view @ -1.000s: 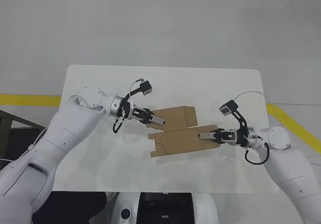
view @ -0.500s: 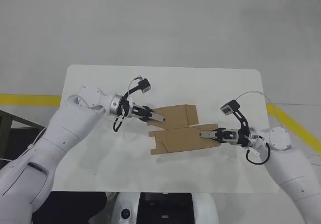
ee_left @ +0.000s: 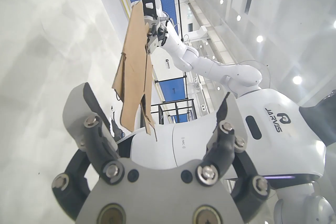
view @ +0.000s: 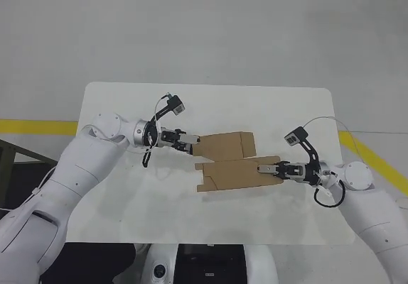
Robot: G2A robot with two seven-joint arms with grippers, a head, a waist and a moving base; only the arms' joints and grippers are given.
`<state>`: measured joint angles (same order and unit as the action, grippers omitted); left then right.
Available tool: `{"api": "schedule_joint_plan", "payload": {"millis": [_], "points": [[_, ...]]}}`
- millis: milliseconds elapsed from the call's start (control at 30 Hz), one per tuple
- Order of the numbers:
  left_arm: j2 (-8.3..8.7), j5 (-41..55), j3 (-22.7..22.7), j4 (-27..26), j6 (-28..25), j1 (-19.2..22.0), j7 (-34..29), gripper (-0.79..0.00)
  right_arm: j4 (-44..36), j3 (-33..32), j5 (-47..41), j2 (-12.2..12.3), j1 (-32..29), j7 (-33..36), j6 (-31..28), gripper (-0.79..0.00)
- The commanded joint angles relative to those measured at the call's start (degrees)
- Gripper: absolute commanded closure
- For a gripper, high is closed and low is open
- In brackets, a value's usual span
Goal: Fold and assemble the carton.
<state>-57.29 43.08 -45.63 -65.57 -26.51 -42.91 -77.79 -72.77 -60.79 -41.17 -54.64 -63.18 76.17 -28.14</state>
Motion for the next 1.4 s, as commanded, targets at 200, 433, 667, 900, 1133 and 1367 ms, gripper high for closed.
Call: {"api": "schedule_joint_plan", "payload": {"millis": [200,433,667,900,1133,1367], "points": [[-0.31,3.46,-1.59,0.39,-0.86,-2.32,0.87,-0.785,0.65,0.04,0.39,0.44,0.18,-0.63,-0.63,0.0],[-0.55,4.69,-3.2,-0.31,-0.63,-3.2,0.64,-0.785,1.09,0.75,0.79,0.6,0.4,-1.63,-1.63,0.0],[-0.52,4.8,-4.96,-2.19,0.35,-4.18,-0.34,-0.785,1.48,1.41,1.24,0.77,0.82,-2.38,-2.37,0.0],[-0.49,5.03,-6.92,-4.43,0.33,-5.4,-0.32,-0.785,1.16,2.45,1.61,0.88,1.13,-2.82,-2.81,0.0],[-1.03,2.62,-6.83,-5.09,-0.74,-5.74,0.75,-0.785,0.46,3.14,0.96,0.97,1.53,-3.16,-3.16,0.0],[-1.91,2.76,-6.45,-4.33,-0.91,-5.5,2.03,-0.785,-0.32,3.61,0.68,1.15,1.74,-3.31,-3.3,0.0]]}}
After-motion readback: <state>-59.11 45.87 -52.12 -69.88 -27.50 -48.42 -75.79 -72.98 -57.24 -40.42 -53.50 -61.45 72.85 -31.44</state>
